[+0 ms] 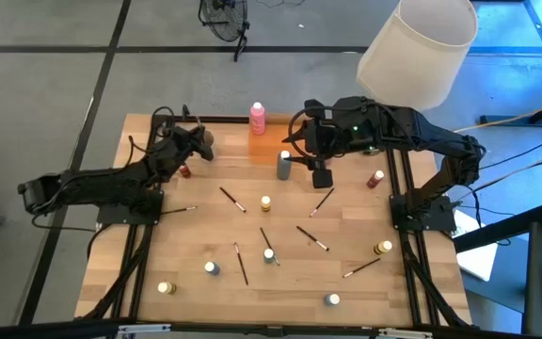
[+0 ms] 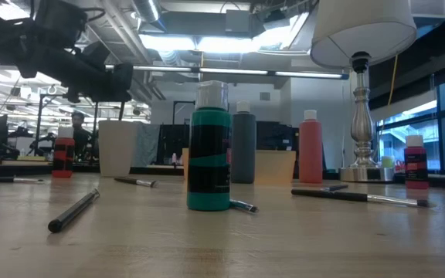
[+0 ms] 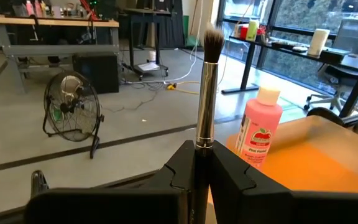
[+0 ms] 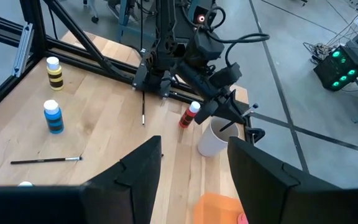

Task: Pick & Place Paint Supplies
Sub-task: Put the silver paint brush into the white cup

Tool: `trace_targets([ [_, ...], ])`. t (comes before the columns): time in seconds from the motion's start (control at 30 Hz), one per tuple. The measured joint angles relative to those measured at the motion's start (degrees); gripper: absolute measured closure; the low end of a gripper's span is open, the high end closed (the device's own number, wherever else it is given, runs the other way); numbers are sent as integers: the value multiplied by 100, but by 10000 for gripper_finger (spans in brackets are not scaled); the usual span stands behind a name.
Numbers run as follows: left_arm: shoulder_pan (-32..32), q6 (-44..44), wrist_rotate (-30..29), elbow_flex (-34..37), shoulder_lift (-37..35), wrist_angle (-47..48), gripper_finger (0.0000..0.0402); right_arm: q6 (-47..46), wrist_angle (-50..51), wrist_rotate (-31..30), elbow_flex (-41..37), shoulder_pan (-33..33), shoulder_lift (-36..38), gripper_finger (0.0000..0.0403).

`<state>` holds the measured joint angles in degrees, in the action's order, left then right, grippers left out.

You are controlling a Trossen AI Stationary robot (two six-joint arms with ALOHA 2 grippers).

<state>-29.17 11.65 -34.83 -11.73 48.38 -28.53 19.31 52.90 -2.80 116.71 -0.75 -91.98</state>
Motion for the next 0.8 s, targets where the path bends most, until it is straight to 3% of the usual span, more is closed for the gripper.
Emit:
trace_targets([
  [0.8,0,-16,-7,0,82,64,362,-85,-26,-5,0,0,0,215],
])
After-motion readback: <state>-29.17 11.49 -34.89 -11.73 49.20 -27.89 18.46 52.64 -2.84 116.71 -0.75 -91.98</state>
